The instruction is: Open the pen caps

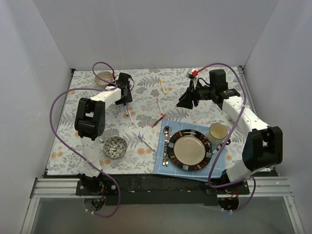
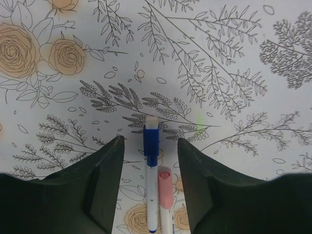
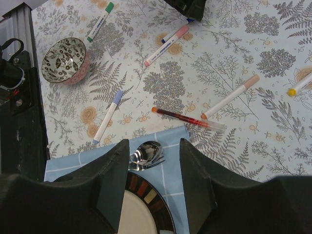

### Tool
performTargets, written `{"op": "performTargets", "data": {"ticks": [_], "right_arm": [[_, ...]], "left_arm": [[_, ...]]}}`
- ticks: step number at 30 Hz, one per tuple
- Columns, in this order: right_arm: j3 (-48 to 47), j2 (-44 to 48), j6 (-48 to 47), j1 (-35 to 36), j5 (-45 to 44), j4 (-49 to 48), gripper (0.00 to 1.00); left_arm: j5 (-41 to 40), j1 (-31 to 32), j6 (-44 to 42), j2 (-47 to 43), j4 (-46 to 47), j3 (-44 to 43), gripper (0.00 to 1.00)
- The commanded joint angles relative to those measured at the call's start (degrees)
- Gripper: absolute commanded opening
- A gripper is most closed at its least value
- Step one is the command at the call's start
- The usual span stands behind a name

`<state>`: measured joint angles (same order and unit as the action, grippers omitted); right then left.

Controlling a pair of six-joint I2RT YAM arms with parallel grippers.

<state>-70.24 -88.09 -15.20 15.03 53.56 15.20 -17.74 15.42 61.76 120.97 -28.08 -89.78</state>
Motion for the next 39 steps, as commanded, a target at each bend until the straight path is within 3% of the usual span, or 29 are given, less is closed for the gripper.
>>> {"op": "performTargets", "data": {"ticks": [1, 22, 31, 35, 39], "right_arm": [[0.5, 1.4, 0.0, 0.0, 1.4, -1.4, 0.53], [1.2, 1.1, 0.3, -0.1, 1.6, -1.8, 0.53], [1.8, 0.8, 0.4, -0.1, 3.2, -2.1, 0.53], [2.9, 0.6, 0.7, 0.1, 6.3, -3.4, 0.53], [5.7, 1.0, 3.5, 2.0, 11.3, -8.8, 0.55]], "left_arm": [[-2.6, -0.1, -1.0, 0.0, -2.0, -2.3, 0.43], [-1.6, -1.8, -1.9, -0.6, 4.0, 3.6, 0.19], [-9.0, -2.5, -4.8, -14.2, 8.9, 10.1, 0.03], [-1.3, -2.2, -3.7, -25.4, 13.5, 16.4, 0.00], [16.7, -1.4, 1.9, -37.8, 23.5, 30.5, 0.00]]}}
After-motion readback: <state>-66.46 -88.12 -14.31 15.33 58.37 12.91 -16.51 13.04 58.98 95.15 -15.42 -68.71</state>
